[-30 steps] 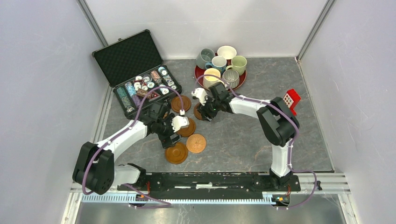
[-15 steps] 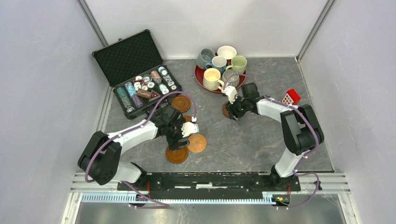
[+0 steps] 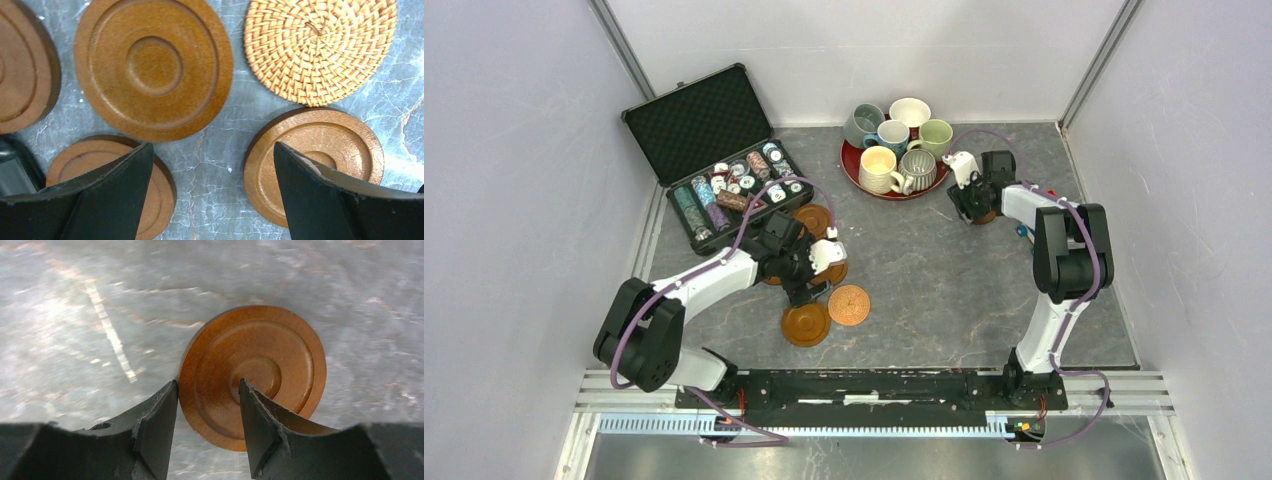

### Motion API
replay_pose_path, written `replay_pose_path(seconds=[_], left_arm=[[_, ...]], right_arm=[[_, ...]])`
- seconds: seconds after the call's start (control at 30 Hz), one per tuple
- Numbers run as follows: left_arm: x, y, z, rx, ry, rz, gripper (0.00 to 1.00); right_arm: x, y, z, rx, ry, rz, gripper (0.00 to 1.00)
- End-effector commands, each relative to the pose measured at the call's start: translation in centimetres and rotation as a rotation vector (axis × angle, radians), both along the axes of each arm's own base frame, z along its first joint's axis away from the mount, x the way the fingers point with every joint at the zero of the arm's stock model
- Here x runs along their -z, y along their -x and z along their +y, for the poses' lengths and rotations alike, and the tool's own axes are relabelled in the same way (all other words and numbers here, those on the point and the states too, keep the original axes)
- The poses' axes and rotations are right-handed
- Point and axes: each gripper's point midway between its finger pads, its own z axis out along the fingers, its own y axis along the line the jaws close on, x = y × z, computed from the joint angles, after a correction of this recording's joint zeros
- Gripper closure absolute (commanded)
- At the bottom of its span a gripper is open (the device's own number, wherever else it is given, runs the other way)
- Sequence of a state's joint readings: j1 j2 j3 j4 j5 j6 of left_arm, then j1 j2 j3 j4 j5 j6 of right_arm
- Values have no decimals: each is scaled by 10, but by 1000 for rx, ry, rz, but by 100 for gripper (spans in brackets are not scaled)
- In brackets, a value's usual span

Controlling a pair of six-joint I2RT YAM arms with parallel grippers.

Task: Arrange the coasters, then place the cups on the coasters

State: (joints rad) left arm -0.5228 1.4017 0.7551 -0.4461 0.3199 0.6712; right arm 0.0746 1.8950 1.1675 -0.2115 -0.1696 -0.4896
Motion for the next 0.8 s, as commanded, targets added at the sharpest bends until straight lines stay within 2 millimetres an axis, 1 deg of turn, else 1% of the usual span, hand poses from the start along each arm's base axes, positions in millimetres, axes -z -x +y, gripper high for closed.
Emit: replay_pose_path(seconds=[0.0,0.07,0.13,0.2,0.23,0.3,0.4,0.47,0.57,0.63,0.7,0.77], left_arm=[[-24,-14,-9,-53,102,-17,5],[-22,-15,-5,-63,98,-11,4],[-20,-16,-1,-75,97,-4,4],[-19,-16,3,-91,104,10,4],[-19,-17,5,-102,110,14,4],[-22,-18,8,-118,123,21,4],[-26,-21,12,-136,132,16,4],[-28,-21,15,-142,135,15,3],[-28,-17,20,-147,133,25,3],[-26,-15,25,-151,131,32,3],[-24,-12,30,-158,133,39,3],[-24,-10,34,-164,139,41,3]], right_arm=[[8,-21,-39,77,78,19,45],[3,-35,-43,81,75,-3,45],[1,-43,-42,71,70,-17,44],[-6,-47,-39,54,57,-28,43],[-11,-49,-37,50,50,-41,42],[-28,-52,-31,28,20,-77,39],[-52,-48,-20,-1,-30,-108,33],[-69,-40,-13,-26,-58,-127,30],[-83,-18,12,-96,-101,-142,29],[-86,1,34,-151,-132,-133,28],[-88,19,60,-215,-166,-123,28],[-86,40,94,-296,-201,-100,28]])
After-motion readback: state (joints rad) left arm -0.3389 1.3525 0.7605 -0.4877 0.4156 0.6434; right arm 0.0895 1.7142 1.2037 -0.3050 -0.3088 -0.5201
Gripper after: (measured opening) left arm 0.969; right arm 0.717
